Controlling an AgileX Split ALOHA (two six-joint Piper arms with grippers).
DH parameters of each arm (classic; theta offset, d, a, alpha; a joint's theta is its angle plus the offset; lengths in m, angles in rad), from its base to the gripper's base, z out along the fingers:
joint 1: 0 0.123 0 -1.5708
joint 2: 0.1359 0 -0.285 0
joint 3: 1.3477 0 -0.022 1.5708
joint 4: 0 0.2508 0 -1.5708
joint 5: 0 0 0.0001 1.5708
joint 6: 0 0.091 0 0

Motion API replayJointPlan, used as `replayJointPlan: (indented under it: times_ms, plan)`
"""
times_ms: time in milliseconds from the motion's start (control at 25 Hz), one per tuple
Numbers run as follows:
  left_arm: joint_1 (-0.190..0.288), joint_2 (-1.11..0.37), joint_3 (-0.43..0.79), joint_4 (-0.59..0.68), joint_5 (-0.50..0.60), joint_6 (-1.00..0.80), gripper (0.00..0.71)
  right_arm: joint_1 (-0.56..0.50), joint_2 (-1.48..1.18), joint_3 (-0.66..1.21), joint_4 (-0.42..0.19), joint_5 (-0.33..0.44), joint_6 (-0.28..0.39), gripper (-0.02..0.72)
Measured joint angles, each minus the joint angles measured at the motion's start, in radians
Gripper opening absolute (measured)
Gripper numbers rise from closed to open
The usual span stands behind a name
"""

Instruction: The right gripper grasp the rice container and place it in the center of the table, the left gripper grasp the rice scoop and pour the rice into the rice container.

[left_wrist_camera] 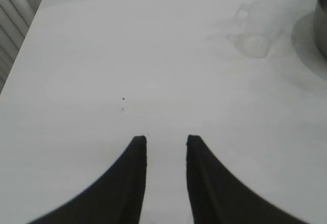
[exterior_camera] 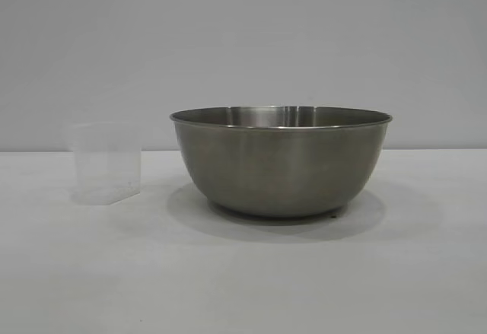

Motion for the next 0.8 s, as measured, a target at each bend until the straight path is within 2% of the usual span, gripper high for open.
replayJointPlan:
  times_ms: [560, 800]
  plan:
    - [0.000, 0.000, 0.000, 0.000, 0.000, -0.011, 0.148, -0.005, -0.022, 0.000, 0.000, 0.000, 0.000, 0.300]
    - [0.000, 0.000, 0.000, 0.000, 0.000, -0.011, 0.148, -0.149, -0.184, 0.000, 0.000, 0.002, 0.001, 0.300]
